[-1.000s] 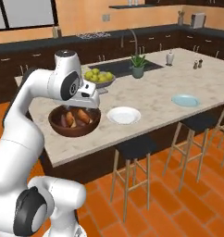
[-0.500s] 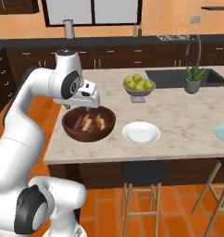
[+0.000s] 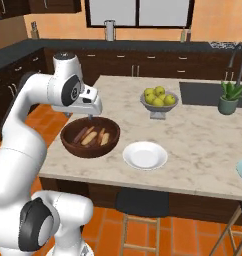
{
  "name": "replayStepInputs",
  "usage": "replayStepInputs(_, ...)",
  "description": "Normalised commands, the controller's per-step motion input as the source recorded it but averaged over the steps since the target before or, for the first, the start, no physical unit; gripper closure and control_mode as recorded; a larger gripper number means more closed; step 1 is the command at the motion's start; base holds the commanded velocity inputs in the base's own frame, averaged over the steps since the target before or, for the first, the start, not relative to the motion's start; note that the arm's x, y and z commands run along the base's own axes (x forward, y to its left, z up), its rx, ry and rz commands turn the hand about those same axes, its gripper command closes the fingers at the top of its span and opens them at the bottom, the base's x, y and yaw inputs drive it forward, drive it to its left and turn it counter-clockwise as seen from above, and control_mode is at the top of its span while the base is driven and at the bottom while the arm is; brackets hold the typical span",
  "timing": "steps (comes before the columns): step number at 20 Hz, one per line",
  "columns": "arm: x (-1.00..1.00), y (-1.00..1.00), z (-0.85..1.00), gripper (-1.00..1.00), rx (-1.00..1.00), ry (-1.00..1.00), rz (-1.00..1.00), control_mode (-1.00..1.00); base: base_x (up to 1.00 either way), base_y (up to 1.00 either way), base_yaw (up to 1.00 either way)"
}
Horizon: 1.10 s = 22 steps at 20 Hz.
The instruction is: Place one bun and one sausage from the bowl on each plate.
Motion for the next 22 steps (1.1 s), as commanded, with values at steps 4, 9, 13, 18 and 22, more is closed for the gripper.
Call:
replayStepInputs(4, 0.00, 0.00, 0.00, -1.00, 0.00, 0.00, 0.00, 1.00, 0.32, -0.15, 0.00)
replayStepInputs(9, 0.00, 0.00, 0.00, -1.00, 0.00, 0.00, 0.00, 1.00, 0.38, -0.05, -0.11)
replayStepInputs(13, 0.00, 0.00, 0.00, -1.00, 0.00, 0.00, 0.00, 1.00, 0.32, -0.06, -0.25)
replayStepInputs(18, 0.00, 0.00, 0.00, -1.00, 0.00, 0.00, 0.00, 1.00, 0.62, 0.09, -0.03)
replayStepInputs(22, 0.00, 0.00, 0.00, -1.00, 0.00, 0.00, 0.00, 1.00, 0.54, 0.13, 0.00)
